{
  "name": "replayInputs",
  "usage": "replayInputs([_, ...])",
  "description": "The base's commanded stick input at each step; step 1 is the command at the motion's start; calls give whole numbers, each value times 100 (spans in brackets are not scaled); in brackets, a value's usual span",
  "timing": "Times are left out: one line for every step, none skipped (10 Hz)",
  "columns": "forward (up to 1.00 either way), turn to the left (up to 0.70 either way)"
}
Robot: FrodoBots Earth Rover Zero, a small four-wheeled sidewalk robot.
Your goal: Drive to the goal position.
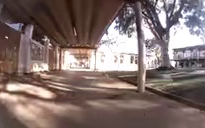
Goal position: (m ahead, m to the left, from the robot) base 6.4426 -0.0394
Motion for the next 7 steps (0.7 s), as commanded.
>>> replayInputs([85, 0])
replayInputs([85, 0])
replayInputs([85, 0])
replayInputs([85, 0])
replayInputs([85, 0])
replayInputs([85, 0])
replayInputs([85, 0])
